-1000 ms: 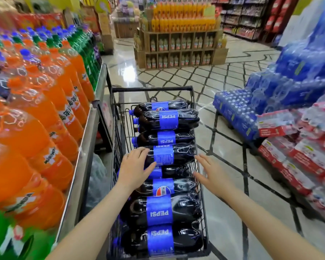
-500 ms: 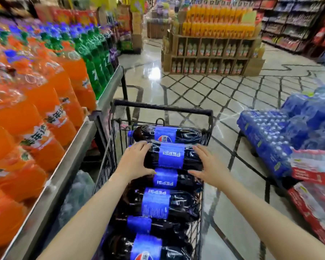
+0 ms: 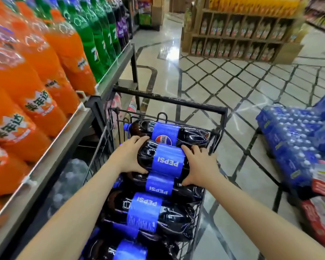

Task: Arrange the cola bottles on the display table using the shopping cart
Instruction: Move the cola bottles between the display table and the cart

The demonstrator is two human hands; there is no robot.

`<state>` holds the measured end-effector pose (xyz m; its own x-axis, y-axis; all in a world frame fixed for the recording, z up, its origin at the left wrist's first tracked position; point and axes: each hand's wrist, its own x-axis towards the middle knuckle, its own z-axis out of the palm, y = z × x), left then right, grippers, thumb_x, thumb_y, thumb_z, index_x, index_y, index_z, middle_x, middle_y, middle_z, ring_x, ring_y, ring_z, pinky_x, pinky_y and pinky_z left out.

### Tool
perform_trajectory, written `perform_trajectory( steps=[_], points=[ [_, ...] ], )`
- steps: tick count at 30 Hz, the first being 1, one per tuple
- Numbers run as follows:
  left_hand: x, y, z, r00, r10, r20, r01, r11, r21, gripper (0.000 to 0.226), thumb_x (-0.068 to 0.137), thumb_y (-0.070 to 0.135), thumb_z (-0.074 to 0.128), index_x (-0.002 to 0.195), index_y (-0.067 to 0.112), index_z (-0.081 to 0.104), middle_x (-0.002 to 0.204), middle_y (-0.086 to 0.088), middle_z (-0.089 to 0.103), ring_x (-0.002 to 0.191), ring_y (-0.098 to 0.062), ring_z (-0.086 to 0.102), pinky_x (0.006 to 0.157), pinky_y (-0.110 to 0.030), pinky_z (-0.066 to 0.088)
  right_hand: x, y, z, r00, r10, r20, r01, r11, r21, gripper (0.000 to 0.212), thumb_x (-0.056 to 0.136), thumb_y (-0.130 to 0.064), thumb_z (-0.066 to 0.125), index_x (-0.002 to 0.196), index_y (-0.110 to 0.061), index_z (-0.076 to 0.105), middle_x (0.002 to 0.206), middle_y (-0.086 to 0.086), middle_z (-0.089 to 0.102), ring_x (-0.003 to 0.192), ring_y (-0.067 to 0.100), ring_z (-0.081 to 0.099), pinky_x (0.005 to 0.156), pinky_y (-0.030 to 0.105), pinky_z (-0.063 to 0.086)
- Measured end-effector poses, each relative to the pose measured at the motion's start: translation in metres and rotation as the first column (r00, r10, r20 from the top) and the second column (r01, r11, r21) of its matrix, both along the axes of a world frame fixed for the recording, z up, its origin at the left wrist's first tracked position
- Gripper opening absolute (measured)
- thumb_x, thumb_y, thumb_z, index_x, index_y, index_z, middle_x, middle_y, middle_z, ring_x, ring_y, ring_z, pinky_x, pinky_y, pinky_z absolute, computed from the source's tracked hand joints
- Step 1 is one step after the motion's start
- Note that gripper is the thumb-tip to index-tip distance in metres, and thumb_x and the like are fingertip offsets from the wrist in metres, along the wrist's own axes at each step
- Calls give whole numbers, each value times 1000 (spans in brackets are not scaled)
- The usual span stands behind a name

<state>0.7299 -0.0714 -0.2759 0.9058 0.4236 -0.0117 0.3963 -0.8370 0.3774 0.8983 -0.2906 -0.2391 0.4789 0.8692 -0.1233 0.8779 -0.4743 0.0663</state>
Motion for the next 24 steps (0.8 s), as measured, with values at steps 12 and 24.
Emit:
perform_trajectory(
  steps=[12, 24],
  points=[
    [-82, -56, 20, 966, -39, 256, 5, 991, 134, 112, 45, 55, 79, 144, 21, 41, 133, -17, 48, 121, -36, 48, 103, -47, 42, -68, -57, -6, 999, -18, 49, 5, 964, 267, 117, 26, -59, 74, 133, -26, 41, 116, 5, 59, 100, 34, 59, 71, 47, 49],
    [-212, -121, 28, 950, -214, 227, 181, 971, 157, 112, 45, 62, 72, 145, 19, 44, 131, -16, 49, 118, -36, 50, 102, -41, 38, -245, -154, 1, 976, -216, 3, 208, 944, 257, 114, 26, -61, 74, 130, -26, 46, 110, 4, 60, 96, 31, 59, 67, 45, 52]
  ],
)
